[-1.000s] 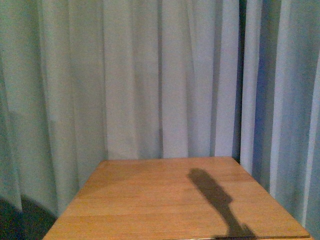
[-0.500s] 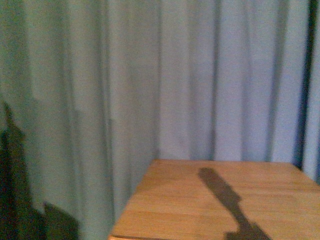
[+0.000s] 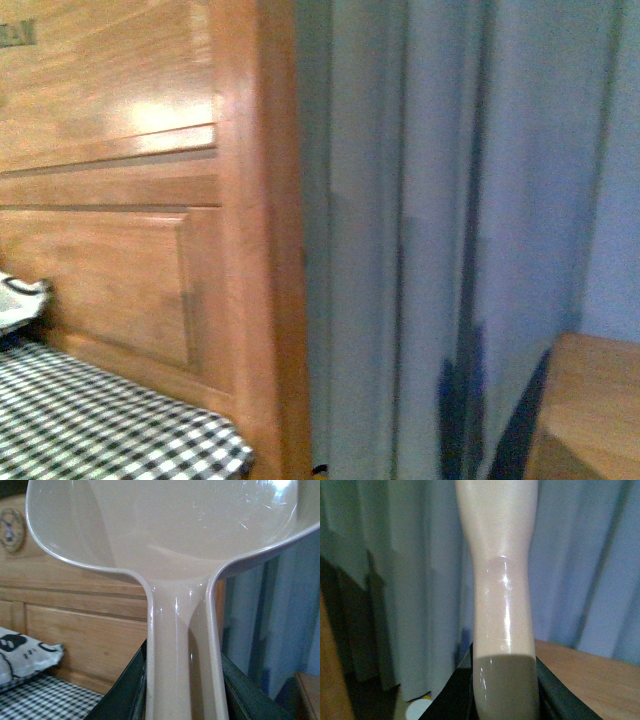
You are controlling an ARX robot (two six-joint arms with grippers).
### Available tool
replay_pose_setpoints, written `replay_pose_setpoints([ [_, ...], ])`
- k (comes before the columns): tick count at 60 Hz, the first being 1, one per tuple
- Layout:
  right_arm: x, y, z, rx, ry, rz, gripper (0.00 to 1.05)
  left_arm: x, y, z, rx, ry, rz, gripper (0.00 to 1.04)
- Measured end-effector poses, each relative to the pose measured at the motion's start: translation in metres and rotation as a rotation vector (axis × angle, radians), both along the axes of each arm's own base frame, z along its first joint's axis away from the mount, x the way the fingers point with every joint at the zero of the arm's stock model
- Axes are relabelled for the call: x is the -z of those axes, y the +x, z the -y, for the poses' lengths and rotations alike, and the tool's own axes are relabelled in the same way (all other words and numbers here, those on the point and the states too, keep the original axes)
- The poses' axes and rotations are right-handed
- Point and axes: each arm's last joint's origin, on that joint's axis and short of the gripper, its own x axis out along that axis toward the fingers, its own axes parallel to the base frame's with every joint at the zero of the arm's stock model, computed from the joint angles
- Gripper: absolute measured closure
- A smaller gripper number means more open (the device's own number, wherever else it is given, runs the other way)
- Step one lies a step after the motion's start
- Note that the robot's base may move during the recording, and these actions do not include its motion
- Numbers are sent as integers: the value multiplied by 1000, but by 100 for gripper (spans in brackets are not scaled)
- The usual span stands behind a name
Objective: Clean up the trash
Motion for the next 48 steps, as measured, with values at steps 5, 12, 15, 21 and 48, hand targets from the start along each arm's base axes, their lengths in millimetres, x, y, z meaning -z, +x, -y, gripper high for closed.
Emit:
replay_pose_setpoints([
  [5, 0, 0, 0, 2, -1, -1, 86, 0, 0, 0, 1, 0, 2, 78],
  [12, 0, 0, 0, 1, 0, 0, 86, 0, 0, 0, 0, 0, 2, 78],
  [15, 0, 0, 0, 2, 0, -1, 86, 0, 0, 0, 1, 0, 2, 78],
  [21, 0, 0, 0, 1, -1, 0, 86, 0, 0, 0, -1, -1, 0, 78],
  [48, 0, 0, 0, 1, 1, 1, 86, 0, 0, 0, -3, -2, 1, 78],
])
